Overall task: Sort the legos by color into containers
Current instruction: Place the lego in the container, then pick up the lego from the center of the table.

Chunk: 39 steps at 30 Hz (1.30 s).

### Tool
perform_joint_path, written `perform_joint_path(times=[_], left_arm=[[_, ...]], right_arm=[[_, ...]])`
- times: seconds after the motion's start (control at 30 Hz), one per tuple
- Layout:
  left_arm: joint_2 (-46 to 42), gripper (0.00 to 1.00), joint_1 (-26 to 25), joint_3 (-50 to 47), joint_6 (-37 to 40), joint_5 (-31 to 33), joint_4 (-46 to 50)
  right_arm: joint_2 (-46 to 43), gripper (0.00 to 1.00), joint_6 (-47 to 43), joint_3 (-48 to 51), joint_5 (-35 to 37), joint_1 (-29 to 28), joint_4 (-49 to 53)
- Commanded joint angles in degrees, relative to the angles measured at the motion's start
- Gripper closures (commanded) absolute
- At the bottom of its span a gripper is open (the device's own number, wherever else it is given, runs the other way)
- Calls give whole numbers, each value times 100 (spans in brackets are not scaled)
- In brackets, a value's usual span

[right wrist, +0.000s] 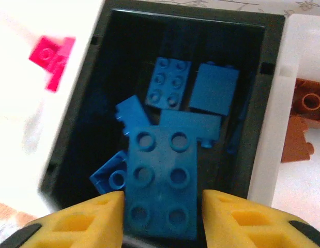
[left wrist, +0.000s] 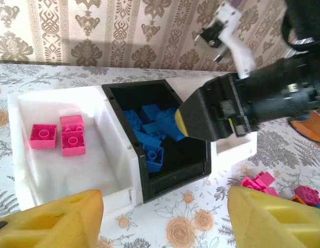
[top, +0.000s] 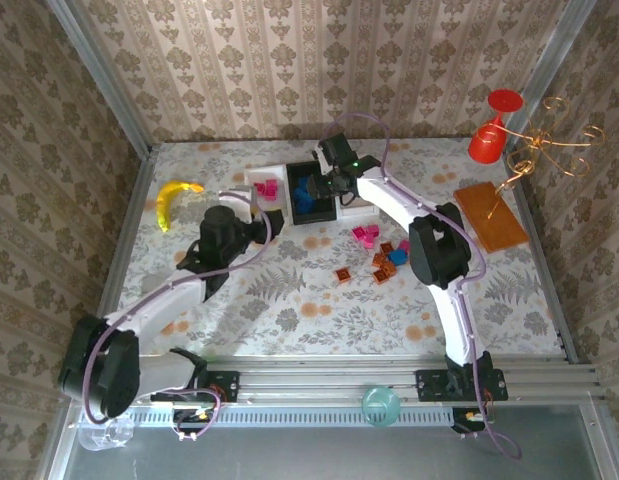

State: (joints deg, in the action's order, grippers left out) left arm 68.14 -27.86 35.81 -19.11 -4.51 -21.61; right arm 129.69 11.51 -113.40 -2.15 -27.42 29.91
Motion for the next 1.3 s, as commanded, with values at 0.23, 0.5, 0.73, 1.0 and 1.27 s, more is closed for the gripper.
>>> perform_joint_path(times=[0.23,0.5,0.73,1.0,1.27], left_arm=[[-1333,31,-405,-906,-214,-157,587],[-1581,28,-519,-1256,-168,-495,830],[-1748,26,-466,-1401,-74,-340,984],[-1898,26,-440,-1507,-101,-278,1080],[-1980,26,-431,-1525,-92,-320,1094]], right_arm=[[-2263,38,87,2139,622,-95,-438],[-4066,21,524,4938,734,-597,-226],[-3566,11,824,5272,769,-1378,-329],[-2691,26,925,5058,1024,-1511,-515],[-2704,61,853,5040,1039,-1549,-623]])
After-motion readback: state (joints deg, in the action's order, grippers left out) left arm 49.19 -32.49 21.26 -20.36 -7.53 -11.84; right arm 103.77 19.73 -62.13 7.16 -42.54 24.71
